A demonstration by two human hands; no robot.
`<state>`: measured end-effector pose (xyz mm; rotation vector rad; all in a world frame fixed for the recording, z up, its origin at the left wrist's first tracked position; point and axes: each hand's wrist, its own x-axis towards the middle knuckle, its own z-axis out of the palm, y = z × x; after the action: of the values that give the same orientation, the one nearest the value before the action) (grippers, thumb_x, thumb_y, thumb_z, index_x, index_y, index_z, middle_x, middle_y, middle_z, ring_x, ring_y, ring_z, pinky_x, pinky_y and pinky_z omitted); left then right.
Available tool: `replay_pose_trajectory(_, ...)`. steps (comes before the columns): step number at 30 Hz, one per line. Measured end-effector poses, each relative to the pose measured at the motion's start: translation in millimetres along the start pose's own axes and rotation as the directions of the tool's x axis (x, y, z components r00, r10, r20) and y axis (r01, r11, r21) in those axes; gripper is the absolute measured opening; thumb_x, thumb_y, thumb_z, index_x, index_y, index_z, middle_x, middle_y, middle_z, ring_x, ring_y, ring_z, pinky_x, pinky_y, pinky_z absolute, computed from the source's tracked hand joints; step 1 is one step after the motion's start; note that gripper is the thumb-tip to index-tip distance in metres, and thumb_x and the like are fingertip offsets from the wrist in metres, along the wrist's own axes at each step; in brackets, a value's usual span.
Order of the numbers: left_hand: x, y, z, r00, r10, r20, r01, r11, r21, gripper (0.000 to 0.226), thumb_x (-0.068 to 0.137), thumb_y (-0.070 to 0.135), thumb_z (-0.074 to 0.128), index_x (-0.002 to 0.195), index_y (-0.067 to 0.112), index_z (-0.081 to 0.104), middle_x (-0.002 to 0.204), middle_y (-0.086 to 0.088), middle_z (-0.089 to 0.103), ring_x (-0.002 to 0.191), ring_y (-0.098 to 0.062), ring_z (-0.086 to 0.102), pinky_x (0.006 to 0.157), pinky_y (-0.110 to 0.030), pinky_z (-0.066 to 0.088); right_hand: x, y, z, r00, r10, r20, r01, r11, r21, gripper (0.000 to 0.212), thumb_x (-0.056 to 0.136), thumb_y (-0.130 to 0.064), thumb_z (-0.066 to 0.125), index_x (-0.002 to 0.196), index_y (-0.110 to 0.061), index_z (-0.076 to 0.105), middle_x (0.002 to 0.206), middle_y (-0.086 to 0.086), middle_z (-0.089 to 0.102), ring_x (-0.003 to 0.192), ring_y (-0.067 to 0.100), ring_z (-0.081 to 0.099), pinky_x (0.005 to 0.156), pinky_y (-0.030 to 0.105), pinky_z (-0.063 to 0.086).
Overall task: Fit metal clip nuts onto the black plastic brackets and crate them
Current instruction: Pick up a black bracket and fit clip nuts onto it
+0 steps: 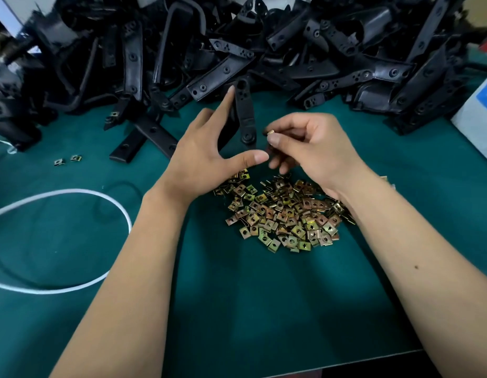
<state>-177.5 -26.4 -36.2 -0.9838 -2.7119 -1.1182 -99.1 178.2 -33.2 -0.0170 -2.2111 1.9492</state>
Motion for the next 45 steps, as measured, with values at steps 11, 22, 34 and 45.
replay_pose_trajectory(11,0.1,-0.6,4.9,1.0,0.01,0.008,-0.01,0.999,0.031,0.104,0.074,0.09,0.055,0.161,0.043,0.021,0.13,0.006,0.057,0.131,-0.012,0.047,0.11,-0.033,0.04,1.4,-1.1,-5.0,0.986,0.101,-0.132,-0.071,0.974,0.216,0.015,0.095,-0.007,0.071,0.107,-0.014,0.077,0.078,0.002,0.069,0.068,0.012,0.06,0.061,0.022,0.05)
replay_pose_trajectory(22,0.7,-1.1,6.4,0.998,0.04,-0.038,-0.04,0.999,-0.002,0.1,0.079,0.08,0.062,0.162,0.036,0.027,0.141,0.008,0.057,0.135,-0.004,0.047,0.111,-0.025,0.039,-0.1,-1.7,0.3,0.988,0.04,-0.147,-0.013,0.983,0.182,0.027,0.091,0.011,0.068,0.112,-0.004,0.074,0.092,0.012,0.079,0.082,0.023,0.077,0.069,0.029,0.062)
replay_pose_trajectory(34,0.4,-1.6,7.2,0.997,0.053,-0.048,-0.053,0.999,0.011,0.1,0.08,0.08,0.062,0.162,0.036,0.026,0.136,0.009,0.058,0.13,-0.003,0.048,0.102,-0.011,0.033,-3.5,-0.2,4.5,0.967,-0.158,-0.2,0.145,0.986,-0.079,0.009,0.093,-0.008,0.075,0.099,-0.012,0.079,0.091,0.001,0.076,0.086,0.019,0.075,0.053,0.035,0.062)
replay_pose_trajectory(45,0.6,-1.7,6.6,0.998,0.056,-0.034,-0.057,0.998,-0.028,0.101,0.079,0.083,0.06,0.161,0.033,0.029,0.143,0.008,0.057,0.135,-0.003,0.048,0.111,-0.023,0.038,-2.5,-4.7,4.7,0.989,0.088,-0.122,-0.054,0.964,0.261,0.017,0.097,0.005,0.064,0.11,0.0,0.074,0.086,0.01,0.072,0.072,0.014,0.069,0.063,0.024,0.06)
